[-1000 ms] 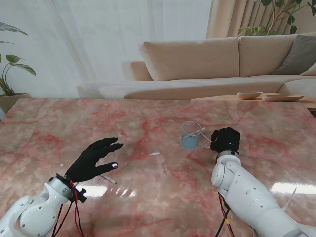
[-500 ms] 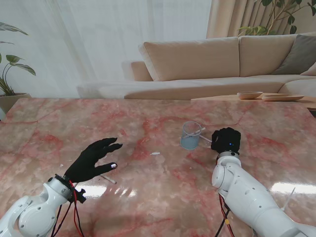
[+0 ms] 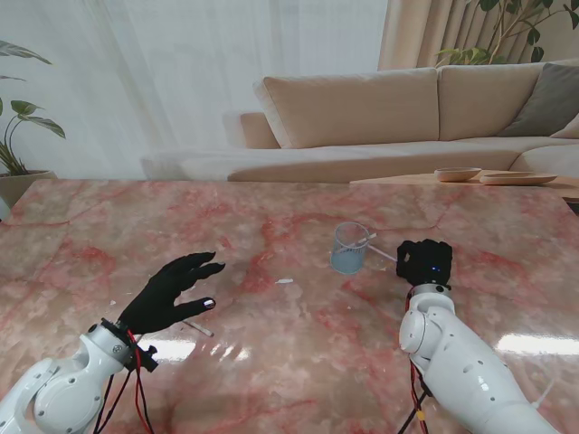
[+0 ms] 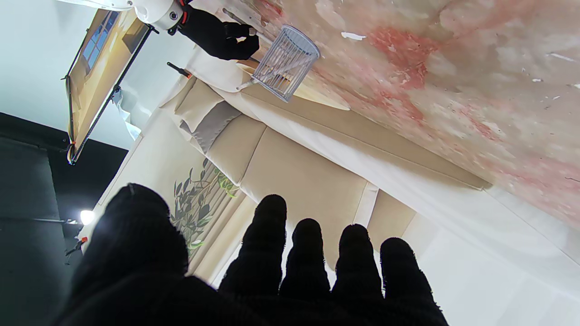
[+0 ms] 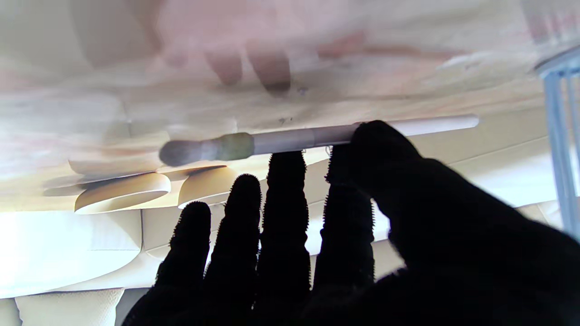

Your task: Insert makeup brushes into the holder

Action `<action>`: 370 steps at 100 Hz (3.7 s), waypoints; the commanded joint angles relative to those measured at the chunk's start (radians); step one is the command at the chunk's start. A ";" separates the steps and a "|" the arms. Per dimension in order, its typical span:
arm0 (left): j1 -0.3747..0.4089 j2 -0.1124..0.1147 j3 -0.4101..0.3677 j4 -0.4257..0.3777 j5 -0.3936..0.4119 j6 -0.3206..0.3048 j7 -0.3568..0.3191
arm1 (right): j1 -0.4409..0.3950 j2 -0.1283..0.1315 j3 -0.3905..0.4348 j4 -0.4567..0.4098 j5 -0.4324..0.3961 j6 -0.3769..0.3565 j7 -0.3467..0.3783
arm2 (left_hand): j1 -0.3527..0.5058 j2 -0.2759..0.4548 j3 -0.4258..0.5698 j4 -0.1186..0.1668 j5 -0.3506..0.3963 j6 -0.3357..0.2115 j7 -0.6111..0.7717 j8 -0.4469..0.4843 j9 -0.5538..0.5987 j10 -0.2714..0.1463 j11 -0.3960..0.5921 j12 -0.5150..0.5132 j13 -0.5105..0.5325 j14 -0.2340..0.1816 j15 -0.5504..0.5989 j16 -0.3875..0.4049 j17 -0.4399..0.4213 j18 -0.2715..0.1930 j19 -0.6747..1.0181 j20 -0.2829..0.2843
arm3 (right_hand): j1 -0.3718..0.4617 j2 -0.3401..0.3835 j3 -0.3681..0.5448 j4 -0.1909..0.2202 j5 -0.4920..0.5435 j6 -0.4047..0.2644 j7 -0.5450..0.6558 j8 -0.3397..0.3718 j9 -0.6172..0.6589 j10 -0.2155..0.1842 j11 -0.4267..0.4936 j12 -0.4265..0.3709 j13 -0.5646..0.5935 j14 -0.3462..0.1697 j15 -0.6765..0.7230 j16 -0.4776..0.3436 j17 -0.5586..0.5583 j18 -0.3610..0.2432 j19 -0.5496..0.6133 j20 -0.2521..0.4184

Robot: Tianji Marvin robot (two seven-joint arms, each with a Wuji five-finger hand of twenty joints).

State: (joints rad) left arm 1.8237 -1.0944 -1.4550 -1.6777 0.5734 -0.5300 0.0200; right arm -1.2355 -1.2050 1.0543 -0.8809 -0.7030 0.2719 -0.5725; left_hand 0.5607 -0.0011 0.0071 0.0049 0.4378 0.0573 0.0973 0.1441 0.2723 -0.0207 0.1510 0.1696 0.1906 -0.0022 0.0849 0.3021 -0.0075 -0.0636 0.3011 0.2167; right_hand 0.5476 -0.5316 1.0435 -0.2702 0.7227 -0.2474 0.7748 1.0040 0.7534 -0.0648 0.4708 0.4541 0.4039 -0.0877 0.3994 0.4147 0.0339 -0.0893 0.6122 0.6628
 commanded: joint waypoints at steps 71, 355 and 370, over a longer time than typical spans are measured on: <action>-0.005 -0.001 0.013 0.005 0.002 -0.002 0.010 | -0.184 0.091 0.247 -0.450 -0.253 -0.037 0.209 | 0.003 0.047 -0.027 -0.017 -0.018 -0.024 -0.011 0.013 -0.003 -0.019 -0.017 -0.012 -0.031 -0.047 -0.024 -0.012 -0.003 -0.015 -0.040 -0.005 | 0.030 0.024 0.018 -0.018 0.063 -0.032 0.090 0.055 0.198 0.005 -0.009 0.014 0.311 0.052 0.044 0.044 0.174 0.097 0.143 0.033; 0.020 -0.005 0.000 0.028 -0.006 -0.016 0.030 | -0.028 0.204 -0.072 -0.578 -0.911 -0.076 0.575 | 0.007 0.047 -0.026 -0.018 -0.017 -0.022 -0.011 0.012 0.000 -0.016 -0.019 -0.011 -0.030 -0.045 -0.024 -0.013 -0.004 -0.009 -0.048 -0.001 | -0.003 -0.061 0.109 -0.003 0.103 -0.007 0.104 -0.001 0.222 0.008 -0.046 0.011 0.362 0.057 0.030 0.053 0.208 0.114 0.194 -0.033; 0.022 -0.006 0.000 0.031 -0.003 -0.023 0.036 | -0.009 0.206 -0.109 -0.566 -0.904 -0.086 0.581 | 0.007 0.047 -0.027 -0.018 -0.017 -0.021 -0.011 0.013 0.000 -0.015 -0.019 -0.011 -0.030 -0.044 -0.023 -0.012 -0.003 -0.006 -0.047 -0.001 | -0.006 -0.068 0.115 -0.001 0.106 -0.007 0.106 -0.006 0.223 0.005 -0.048 0.010 0.360 0.056 0.026 0.051 0.207 0.113 0.192 -0.037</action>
State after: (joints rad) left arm 1.8368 -1.0976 -1.4567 -1.6531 0.5684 -0.5484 0.0539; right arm -1.2457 -0.9980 0.9542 -1.4562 -1.6110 0.1943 -0.0056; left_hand 0.5608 -0.0011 0.0071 0.0049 0.4378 0.0573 0.0973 0.1441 0.2723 -0.0207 0.1510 0.1696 0.1906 -0.0022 0.0849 0.3020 -0.0075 -0.0625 0.2892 0.2167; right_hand 0.5437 -0.5999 1.1132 -0.2701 0.7647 -0.2374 0.7894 0.9931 0.9620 -0.0719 0.4352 0.4558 0.7237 -0.0404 0.4360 0.4302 0.2417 -0.0019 0.7823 0.6508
